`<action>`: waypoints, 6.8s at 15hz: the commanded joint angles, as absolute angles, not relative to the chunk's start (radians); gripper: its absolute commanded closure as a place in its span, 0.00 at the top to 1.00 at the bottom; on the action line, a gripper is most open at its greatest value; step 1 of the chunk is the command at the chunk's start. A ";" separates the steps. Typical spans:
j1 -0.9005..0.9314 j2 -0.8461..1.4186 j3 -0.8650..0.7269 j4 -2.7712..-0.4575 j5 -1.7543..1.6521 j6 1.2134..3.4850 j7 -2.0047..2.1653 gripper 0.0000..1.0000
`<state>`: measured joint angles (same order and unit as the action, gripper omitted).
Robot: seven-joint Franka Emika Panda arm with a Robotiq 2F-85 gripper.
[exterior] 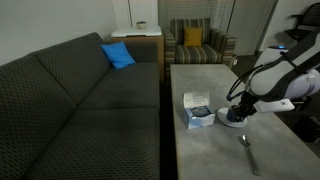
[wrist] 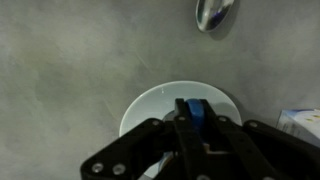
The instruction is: Remove the blue mug from the white plate and set it down on the table
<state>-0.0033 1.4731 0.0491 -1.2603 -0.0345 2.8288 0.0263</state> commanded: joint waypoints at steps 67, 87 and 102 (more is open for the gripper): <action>0.245 1.294 0.022 -1.753 0.052 3.006 0.198 0.03; 0.337 1.333 -0.058 -1.557 -0.006 2.677 0.248 0.03; 0.273 1.412 0.009 -1.450 0.024 2.732 0.218 0.03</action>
